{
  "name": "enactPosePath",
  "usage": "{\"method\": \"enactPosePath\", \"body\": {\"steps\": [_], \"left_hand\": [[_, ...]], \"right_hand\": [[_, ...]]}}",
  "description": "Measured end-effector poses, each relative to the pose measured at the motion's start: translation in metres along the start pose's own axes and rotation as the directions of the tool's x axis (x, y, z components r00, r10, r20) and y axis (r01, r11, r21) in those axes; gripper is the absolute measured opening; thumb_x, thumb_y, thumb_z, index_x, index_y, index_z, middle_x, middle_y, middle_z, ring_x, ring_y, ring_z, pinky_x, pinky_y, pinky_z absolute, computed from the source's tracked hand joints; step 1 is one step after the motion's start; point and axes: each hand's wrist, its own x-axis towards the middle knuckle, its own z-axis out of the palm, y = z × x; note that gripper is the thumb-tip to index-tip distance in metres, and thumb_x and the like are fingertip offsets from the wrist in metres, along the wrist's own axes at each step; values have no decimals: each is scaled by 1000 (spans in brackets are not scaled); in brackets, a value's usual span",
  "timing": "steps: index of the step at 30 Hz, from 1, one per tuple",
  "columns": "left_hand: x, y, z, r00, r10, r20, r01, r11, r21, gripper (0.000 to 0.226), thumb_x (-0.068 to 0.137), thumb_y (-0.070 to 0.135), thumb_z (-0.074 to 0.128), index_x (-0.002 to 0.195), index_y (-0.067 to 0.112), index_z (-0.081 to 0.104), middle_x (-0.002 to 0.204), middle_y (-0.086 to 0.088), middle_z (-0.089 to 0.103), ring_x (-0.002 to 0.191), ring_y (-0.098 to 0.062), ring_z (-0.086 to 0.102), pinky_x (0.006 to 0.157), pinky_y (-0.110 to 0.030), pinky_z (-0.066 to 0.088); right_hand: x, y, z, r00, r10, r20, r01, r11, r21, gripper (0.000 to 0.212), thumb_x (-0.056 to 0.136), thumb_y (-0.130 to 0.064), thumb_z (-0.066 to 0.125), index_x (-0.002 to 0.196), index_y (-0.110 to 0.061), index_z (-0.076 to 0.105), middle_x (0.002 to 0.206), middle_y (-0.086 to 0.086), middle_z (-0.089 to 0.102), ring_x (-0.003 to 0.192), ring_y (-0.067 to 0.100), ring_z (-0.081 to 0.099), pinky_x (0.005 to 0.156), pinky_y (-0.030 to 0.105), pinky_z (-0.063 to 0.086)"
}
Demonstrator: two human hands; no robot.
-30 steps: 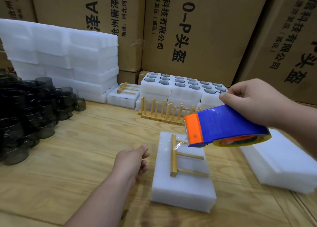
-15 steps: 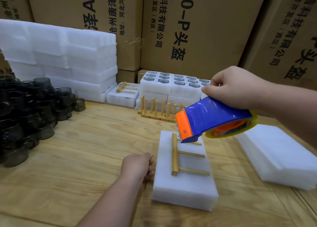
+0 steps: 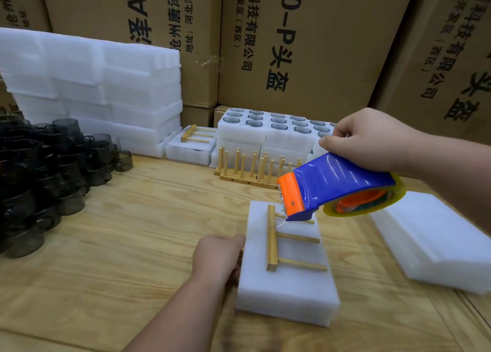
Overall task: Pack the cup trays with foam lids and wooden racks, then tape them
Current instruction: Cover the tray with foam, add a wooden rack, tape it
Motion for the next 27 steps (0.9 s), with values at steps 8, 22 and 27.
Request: {"method": "enactPosePath", "body": {"steps": [8,22,27], "left_hand": [[-1,-3,2,997,59,-57,-56,996,64,25,74,30,71,60,14,57,46,5,60,38,-13,51,42,-17,36],[-25,46,22,780,534,327,-604,779,168,82,82,60,69,153,48,30,153,29,35,133,3,36,98,-23,32],[-29,56,58,712,486,507,-688,629,363,104,84,63,65,162,38,0,171,12,9,156,-11,9,122,-34,20]], "right_hand": [[-5,38,19,996,94,-1,-93,986,139,41,91,-47,65,67,-14,68,62,0,65,59,19,59,54,29,42],[-17,102,84,976,158,150,-201,917,344,50,97,-43,62,53,-21,51,48,-6,46,41,8,42,49,25,34],[-25,112,93,970,100,220,-169,931,323,51,98,-50,57,57,-20,59,52,-7,52,48,5,46,58,30,37]]}}
